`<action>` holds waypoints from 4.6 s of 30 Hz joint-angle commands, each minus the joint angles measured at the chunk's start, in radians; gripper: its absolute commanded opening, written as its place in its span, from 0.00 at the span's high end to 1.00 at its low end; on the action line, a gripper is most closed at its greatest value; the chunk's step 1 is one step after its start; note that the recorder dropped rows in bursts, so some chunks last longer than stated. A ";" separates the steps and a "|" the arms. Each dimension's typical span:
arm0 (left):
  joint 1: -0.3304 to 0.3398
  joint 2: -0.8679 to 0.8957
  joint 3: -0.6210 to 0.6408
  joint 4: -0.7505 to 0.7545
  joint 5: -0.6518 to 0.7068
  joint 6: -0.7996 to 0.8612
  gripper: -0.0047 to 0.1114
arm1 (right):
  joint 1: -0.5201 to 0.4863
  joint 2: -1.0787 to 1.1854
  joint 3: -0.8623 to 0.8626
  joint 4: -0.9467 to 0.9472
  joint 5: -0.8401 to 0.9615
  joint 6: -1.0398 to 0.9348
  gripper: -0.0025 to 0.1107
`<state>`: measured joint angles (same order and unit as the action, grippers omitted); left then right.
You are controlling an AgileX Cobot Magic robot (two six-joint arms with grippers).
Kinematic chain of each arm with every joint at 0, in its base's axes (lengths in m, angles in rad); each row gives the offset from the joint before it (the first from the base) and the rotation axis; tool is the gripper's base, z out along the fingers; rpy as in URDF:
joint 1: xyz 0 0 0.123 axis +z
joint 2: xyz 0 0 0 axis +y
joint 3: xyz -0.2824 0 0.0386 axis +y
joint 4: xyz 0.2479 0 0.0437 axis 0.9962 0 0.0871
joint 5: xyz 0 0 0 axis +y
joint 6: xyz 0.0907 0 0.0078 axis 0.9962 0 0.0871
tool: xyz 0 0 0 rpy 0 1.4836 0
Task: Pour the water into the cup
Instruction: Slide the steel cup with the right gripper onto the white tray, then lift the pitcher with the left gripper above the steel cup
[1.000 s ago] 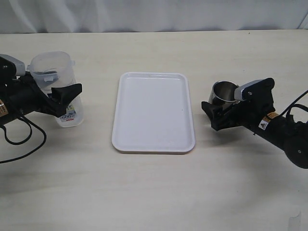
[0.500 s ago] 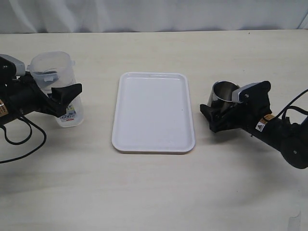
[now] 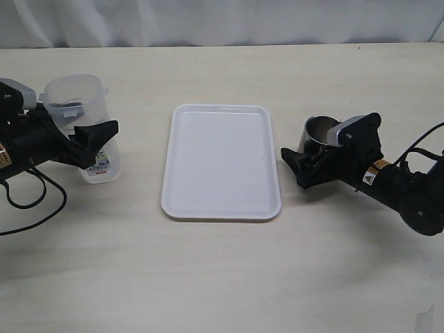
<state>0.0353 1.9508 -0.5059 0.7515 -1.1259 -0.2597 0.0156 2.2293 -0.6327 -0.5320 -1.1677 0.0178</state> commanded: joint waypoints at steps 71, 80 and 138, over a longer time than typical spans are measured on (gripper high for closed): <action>-0.213 -0.016 -0.367 0.189 0.218 -0.168 0.96 | 0.185 -0.064 -0.315 -0.664 0.117 0.423 0.94; -0.287 -0.016 -0.450 0.233 0.307 -0.193 0.96 | 0.185 -0.064 -0.333 -0.680 0.097 0.442 0.94; -0.350 -0.016 -0.485 0.220 0.387 0.189 0.96 | 0.230 -0.064 -0.380 -0.844 0.014 0.450 0.94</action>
<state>-0.3124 1.9489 -0.9801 0.9948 -0.7136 -0.0801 0.2455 2.1667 -1.0073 -1.3688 -1.1235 0.4804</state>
